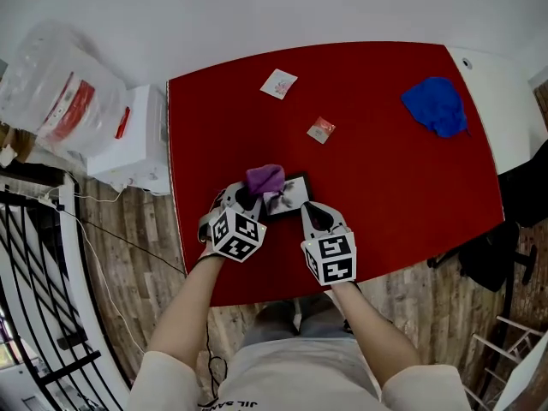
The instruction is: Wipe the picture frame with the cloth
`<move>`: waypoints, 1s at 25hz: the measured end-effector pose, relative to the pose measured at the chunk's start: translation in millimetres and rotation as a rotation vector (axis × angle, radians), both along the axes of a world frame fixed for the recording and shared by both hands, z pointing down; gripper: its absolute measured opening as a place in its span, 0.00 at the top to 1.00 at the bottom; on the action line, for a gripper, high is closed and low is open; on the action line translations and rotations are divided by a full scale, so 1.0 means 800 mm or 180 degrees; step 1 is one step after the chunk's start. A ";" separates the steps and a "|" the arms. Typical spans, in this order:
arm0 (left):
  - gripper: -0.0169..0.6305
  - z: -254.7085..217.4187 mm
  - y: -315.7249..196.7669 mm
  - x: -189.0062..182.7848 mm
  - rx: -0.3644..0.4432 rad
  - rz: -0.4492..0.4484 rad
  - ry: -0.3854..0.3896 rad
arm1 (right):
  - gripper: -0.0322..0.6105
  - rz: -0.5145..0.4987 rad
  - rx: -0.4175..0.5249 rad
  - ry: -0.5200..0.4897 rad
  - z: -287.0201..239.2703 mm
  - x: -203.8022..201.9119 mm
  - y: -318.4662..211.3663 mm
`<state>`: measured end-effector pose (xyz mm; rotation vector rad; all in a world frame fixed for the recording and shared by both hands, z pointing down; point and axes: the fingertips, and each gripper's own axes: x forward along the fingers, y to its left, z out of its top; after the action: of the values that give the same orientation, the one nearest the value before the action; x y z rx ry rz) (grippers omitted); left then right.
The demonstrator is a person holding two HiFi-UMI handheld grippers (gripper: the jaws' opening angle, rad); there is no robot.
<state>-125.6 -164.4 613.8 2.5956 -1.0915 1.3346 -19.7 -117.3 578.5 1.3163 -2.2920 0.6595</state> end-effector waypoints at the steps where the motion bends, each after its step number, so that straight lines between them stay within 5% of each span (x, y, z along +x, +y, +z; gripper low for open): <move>1: 0.89 0.008 -0.005 0.002 -0.0001 0.0158 -0.0165 | 0.95 0.0002 -0.0009 -0.0007 0.001 0.000 0.002; 4: 0.89 0.030 -0.017 0.009 -0.0066 0.0535 -0.0550 | 0.95 0.0026 -0.0035 -0.0027 0.004 0.004 0.007; 8: 0.89 0.054 -0.020 0.017 -0.0362 0.0822 -0.0762 | 0.95 0.0055 -0.0056 -0.0037 0.007 0.011 0.009; 18: 0.89 0.076 -0.007 0.027 -0.0667 0.0956 -0.0795 | 0.95 0.0150 -0.0094 -0.0093 0.012 0.021 0.011; 25: 0.89 0.084 0.065 0.034 -0.0735 0.1159 -0.0891 | 0.95 0.0174 -0.0101 -0.0118 0.016 0.024 0.016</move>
<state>-98.6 -112.0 681.1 2.5675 -0.4502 1.8174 -0.2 -104.2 591.3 1.3672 -2.2724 0.7412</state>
